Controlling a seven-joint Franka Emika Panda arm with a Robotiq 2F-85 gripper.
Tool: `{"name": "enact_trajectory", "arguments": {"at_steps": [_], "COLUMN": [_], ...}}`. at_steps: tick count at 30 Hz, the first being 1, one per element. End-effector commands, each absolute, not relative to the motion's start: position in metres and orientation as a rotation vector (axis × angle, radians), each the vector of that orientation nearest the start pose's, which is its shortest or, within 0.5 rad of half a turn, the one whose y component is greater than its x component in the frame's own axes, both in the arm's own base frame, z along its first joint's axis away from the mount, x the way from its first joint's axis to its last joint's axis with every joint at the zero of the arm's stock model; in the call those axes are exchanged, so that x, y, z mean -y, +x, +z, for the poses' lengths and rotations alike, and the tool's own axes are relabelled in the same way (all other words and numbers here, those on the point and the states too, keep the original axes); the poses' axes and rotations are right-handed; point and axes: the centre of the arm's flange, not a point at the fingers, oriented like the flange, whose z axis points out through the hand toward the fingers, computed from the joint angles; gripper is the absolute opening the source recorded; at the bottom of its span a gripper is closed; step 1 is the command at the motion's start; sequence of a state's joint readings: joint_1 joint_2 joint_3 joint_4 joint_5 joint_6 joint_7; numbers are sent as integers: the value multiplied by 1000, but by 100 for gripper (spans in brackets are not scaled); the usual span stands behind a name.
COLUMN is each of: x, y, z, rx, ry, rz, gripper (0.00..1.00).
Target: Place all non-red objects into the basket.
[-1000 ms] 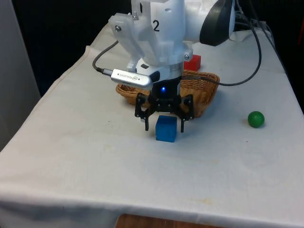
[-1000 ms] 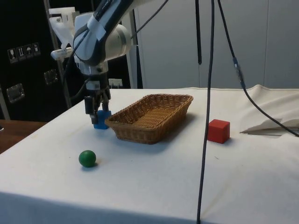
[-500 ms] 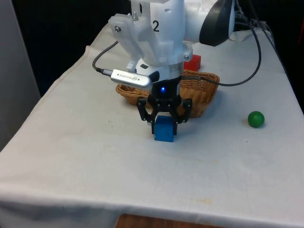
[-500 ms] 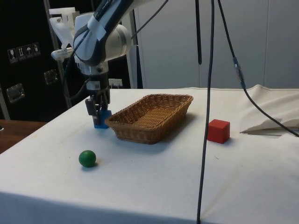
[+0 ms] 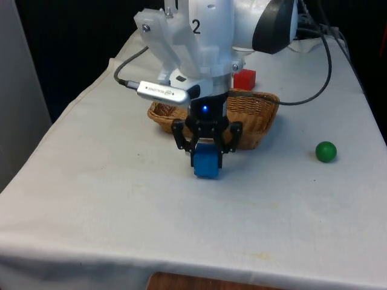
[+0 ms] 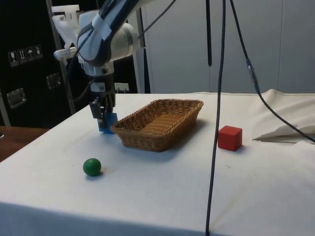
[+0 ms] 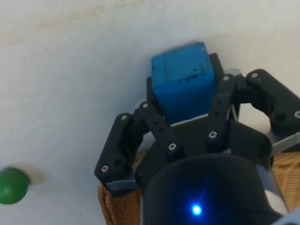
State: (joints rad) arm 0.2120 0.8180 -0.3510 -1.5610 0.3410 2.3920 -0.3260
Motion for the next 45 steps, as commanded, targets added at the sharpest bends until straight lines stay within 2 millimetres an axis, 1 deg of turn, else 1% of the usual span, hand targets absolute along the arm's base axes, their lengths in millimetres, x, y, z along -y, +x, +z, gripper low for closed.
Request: {"name": "enact_trajectory", "arguments": {"at_steps": [1, 6, 7, 8, 13, 16, 17, 20, 24, 25, 26, 30, 31, 33, 34, 41, 42, 43, 45], "x": [60, 65, 64, 66, 71, 75, 73, 79, 83, 83, 85, 91, 93, 93, 95, 104, 103, 105, 106], "y": [703, 701, 703, 701, 700, 700, 700, 699, 696, 698, 693, 686, 682, 683, 678, 661, 664, 659, 655], "z": [197, 217, 212, 221, 241, 251, 247, 265, 278, 275, 283, 295, 301, 298, 306, 329, 325, 332, 336], "rx": [85, 85, 85, 85, 80, 77, 79, 73, 69, 66, 66, 56, 51, 50, 48, 34, 34, 33, 30], "ry": [-3171, -3171, -3165, -3171, -3172, -3173, -3167, -3173, -3171, -3164, -3167, -3164, -3161, -3154, -3158, -3151, -3145, -3150, -3147], "rz": [-106, -102, -105, -105, -107, -107, -114, -111, -114, -114, -109, -112, -113, -116, -113, -114, -115, -115, -113], "gripper": [1, 1, 1, 1, 1, 1, 1, 1, 1, 1, 1, 1, 1, 1, 1, 1, 1, 1, 1]}}
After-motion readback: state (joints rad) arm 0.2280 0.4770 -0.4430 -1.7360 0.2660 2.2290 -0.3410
